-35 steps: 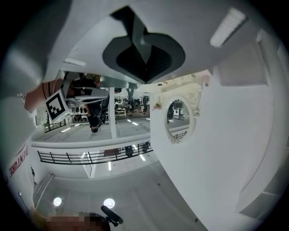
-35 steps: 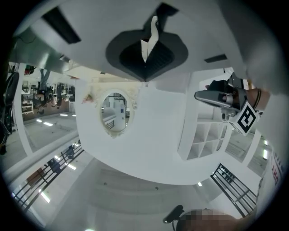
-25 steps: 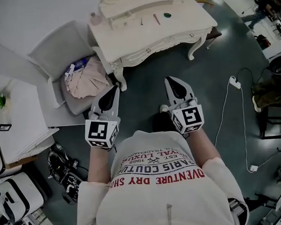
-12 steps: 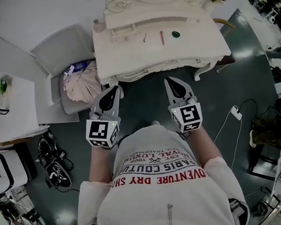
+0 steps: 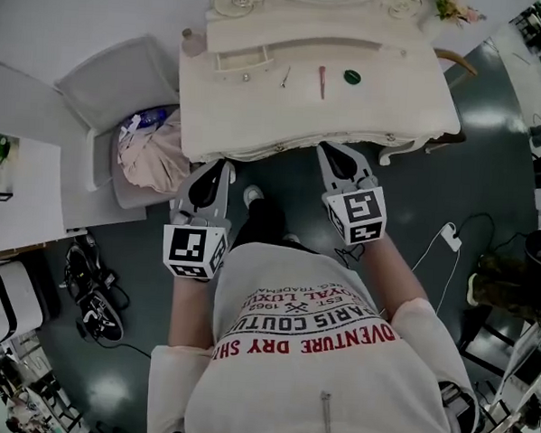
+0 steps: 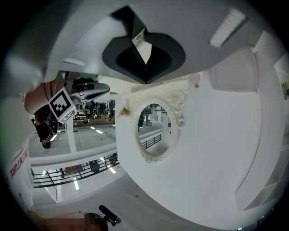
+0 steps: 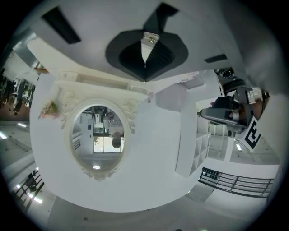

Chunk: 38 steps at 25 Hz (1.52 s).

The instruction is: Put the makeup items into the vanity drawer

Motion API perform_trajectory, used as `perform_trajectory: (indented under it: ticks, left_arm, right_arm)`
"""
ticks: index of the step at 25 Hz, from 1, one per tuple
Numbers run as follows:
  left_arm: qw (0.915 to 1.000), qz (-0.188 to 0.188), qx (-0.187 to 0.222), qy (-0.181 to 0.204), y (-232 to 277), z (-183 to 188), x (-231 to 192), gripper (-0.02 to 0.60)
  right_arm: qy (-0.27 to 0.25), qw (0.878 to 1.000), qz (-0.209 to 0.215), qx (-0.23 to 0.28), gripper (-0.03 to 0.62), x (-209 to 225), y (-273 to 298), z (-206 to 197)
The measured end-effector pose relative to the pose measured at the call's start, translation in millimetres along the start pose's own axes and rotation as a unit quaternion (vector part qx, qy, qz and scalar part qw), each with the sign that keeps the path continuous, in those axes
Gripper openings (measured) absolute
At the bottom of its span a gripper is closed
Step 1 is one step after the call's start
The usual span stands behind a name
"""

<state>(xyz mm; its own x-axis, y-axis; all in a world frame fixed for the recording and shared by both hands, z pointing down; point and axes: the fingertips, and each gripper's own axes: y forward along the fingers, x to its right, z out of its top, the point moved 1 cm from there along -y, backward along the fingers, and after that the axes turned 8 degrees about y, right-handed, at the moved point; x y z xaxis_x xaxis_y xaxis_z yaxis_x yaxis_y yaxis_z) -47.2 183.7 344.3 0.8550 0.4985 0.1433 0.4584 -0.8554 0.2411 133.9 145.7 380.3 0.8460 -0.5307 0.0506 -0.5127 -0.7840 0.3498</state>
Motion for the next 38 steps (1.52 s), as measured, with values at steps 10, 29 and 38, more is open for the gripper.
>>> perform_trajectory:
  ticks: [10, 29, 38]
  left_arm:
    - [0.9998, -0.019, 0.004, -0.002, 98.6, 2.8, -80.7, 0.011]
    - [0.9963, -0.062, -0.043, -0.039, 221.0, -48.0, -172.3, 0.011]
    - [0.9942, -0.069, -0.066, -0.048, 239.6, -73.9, -193.9, 0.011]
  right_arm:
    - [0.004, 1.0, -0.003, -0.02, 0.008, 46.3, 109.2, 38.6]
    - [0.1, 0.964, -0.005, -0.245, 0.143, 91.7, 271.1, -55.9]
    - [0.117, 0.946, -0.029, -0.3, 0.156, 94.9, 296.7, -96.0]
